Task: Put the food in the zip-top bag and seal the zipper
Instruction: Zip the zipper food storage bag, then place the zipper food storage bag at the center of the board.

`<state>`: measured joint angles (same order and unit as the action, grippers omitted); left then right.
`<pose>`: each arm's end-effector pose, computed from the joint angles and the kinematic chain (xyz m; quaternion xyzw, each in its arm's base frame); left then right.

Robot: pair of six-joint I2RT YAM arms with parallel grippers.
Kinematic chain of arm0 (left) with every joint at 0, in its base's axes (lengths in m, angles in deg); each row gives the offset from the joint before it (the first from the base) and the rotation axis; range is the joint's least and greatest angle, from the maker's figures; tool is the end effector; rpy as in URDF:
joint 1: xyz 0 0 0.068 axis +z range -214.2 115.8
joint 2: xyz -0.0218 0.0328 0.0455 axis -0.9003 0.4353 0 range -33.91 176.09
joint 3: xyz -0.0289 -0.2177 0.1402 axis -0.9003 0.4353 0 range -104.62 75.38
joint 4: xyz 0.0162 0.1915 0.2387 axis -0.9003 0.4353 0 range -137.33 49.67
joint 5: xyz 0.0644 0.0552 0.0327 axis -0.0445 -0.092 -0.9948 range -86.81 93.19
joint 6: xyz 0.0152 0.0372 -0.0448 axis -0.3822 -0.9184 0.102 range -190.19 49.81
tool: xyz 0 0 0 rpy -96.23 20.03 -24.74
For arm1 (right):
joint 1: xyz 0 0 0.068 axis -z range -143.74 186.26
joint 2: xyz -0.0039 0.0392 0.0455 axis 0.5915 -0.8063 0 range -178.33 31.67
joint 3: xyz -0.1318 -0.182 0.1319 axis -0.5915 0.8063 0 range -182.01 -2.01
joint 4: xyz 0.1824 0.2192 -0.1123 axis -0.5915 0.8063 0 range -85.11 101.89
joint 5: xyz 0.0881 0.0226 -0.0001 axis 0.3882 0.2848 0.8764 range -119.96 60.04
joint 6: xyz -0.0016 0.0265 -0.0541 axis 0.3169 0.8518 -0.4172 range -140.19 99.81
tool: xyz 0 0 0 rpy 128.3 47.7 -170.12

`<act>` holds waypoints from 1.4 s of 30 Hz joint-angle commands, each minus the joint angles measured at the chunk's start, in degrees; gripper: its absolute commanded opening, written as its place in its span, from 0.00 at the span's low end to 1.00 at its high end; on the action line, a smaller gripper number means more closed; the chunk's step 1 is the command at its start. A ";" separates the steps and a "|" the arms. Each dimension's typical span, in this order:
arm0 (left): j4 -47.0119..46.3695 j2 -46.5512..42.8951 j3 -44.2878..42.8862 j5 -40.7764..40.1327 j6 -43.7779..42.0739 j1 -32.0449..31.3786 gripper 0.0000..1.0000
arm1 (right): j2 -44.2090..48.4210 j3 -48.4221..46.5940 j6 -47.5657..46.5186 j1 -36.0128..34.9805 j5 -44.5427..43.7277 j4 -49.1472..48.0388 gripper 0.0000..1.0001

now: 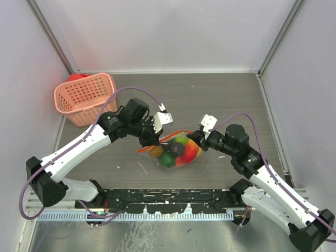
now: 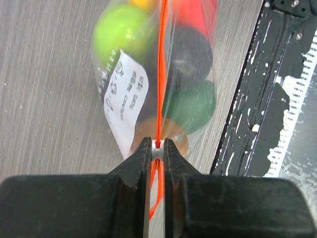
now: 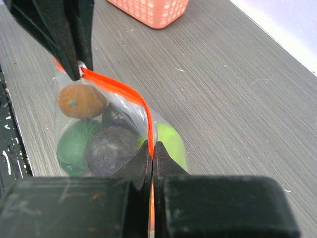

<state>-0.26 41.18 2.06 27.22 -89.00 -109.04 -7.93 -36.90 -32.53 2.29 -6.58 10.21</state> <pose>0.2177 -0.2421 0.3210 0.5451 0.7394 -0.2673 0.2910 0.1858 0.1467 0.2895 -0.4147 0.6386 0.2706 0.5890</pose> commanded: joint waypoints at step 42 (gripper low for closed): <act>2.42 -1.27 7.10 -5.26 9.35 5.73 0.00 | -7.30 -3.06 5.62 10.14 -23.09 0.01 0.01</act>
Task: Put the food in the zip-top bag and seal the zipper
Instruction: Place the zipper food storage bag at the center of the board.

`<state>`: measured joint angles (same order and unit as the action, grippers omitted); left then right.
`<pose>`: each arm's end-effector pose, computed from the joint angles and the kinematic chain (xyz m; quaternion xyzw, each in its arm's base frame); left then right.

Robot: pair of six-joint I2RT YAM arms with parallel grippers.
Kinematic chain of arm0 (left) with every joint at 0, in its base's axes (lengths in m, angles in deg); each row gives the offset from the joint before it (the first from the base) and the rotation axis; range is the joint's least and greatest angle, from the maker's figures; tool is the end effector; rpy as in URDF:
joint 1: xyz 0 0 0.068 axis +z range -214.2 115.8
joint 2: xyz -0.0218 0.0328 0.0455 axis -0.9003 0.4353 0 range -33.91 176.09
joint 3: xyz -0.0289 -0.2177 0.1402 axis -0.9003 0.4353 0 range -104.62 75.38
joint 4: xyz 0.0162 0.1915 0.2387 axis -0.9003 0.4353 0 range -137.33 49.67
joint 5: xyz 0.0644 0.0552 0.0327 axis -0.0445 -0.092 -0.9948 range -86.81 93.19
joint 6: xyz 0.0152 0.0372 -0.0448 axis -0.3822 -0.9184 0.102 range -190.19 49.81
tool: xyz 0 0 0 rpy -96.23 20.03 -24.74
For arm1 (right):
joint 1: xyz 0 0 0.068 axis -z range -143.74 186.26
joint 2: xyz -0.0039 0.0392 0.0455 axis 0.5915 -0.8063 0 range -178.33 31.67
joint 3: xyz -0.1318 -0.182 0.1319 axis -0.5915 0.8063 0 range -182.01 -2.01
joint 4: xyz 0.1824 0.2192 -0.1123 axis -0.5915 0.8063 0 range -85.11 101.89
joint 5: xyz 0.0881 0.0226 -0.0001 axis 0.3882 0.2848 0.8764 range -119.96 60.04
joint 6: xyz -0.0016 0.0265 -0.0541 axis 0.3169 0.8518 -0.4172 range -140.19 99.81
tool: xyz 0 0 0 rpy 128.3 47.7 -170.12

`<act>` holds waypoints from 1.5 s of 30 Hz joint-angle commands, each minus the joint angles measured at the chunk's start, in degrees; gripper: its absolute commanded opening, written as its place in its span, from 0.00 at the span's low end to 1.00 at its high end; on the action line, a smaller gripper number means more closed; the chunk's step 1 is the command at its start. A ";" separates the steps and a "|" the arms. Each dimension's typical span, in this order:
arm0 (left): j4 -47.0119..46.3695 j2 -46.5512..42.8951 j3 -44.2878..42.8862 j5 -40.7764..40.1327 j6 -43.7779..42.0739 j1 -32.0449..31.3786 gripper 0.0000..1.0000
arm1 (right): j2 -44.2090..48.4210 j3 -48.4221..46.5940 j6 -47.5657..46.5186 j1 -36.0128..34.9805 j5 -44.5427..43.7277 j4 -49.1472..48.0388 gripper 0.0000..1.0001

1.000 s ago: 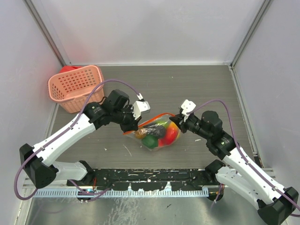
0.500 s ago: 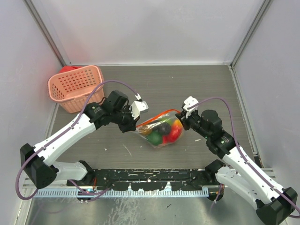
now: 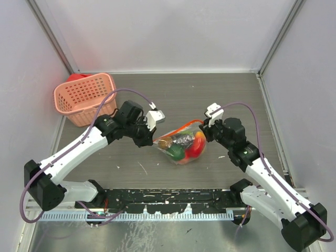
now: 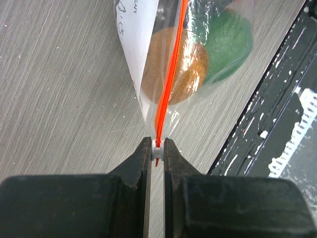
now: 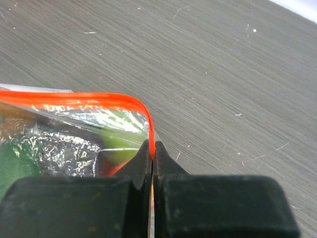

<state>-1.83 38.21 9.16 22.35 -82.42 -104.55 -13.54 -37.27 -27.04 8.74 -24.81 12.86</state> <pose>0.2286 -0.2134 0.2916 0.4616 0.8100 -0.2315 0.2779 0.2235 0.1211 0.2640 -0.2639 0.7639 0.1412 0.5718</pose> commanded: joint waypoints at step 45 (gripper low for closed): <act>-14.02 9.83 4.71 -3.05 39.70 11.87 0.31 | 10.69 -6.75 16.76 5.11 -31.10 13.17 1.00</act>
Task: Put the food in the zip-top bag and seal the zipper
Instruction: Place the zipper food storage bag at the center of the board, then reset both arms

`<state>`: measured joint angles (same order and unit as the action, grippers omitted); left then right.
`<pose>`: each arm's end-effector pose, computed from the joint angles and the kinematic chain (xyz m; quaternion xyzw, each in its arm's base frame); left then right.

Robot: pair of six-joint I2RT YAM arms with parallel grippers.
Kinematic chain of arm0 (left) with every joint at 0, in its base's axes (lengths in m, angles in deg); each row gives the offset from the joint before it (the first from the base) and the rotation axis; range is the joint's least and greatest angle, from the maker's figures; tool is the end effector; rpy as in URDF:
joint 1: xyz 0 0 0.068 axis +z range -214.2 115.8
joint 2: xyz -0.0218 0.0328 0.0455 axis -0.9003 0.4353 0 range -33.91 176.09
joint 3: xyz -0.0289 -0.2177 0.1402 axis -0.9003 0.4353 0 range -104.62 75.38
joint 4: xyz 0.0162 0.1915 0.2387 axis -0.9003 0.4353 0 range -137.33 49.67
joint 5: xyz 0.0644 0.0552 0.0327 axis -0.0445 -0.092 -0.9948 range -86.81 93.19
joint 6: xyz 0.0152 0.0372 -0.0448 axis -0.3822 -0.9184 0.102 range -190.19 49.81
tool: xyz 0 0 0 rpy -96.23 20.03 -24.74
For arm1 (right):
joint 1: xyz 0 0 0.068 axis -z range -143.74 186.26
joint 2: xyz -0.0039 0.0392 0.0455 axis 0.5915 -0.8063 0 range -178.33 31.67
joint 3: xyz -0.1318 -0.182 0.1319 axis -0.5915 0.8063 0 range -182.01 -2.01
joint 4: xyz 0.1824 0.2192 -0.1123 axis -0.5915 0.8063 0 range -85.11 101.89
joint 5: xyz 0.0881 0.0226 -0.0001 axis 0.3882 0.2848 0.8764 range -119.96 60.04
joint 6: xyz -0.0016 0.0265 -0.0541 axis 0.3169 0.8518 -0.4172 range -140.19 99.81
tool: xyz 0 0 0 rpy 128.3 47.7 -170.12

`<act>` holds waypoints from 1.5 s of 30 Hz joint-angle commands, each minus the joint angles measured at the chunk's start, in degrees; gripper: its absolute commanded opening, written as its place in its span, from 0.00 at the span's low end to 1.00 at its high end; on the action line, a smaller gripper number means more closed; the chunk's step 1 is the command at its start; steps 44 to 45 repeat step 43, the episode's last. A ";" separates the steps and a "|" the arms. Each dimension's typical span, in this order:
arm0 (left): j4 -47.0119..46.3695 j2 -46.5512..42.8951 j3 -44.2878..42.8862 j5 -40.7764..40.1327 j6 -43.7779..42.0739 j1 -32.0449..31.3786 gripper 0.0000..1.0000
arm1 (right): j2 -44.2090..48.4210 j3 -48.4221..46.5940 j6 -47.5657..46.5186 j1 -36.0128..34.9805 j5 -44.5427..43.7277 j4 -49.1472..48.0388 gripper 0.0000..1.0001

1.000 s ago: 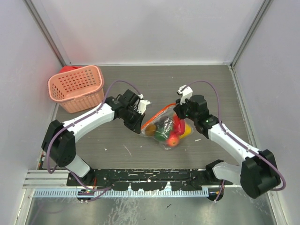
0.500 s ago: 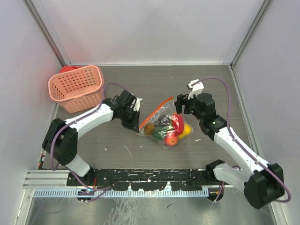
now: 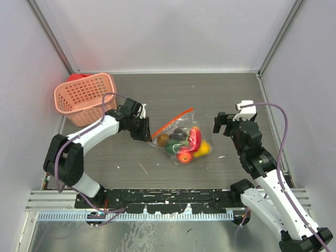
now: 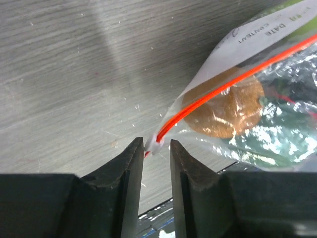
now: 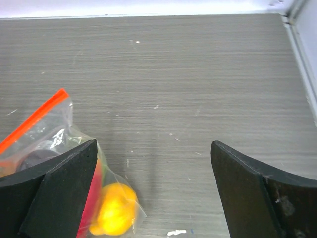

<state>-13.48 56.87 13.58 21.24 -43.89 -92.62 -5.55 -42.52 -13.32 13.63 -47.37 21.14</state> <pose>0.3114 -0.1842 0.1720 0.0546 0.9591 -0.2420 0.1359 0.2102 0.0733 0.3161 -0.0127 0.7789 0.0423 0.6256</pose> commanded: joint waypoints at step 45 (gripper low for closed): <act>-8.12 -65.11 17.92 -43.09 -15.98 0.90 0.98 | 19.79 -0.12 2.62 0.21 -18.11 10.47 1.00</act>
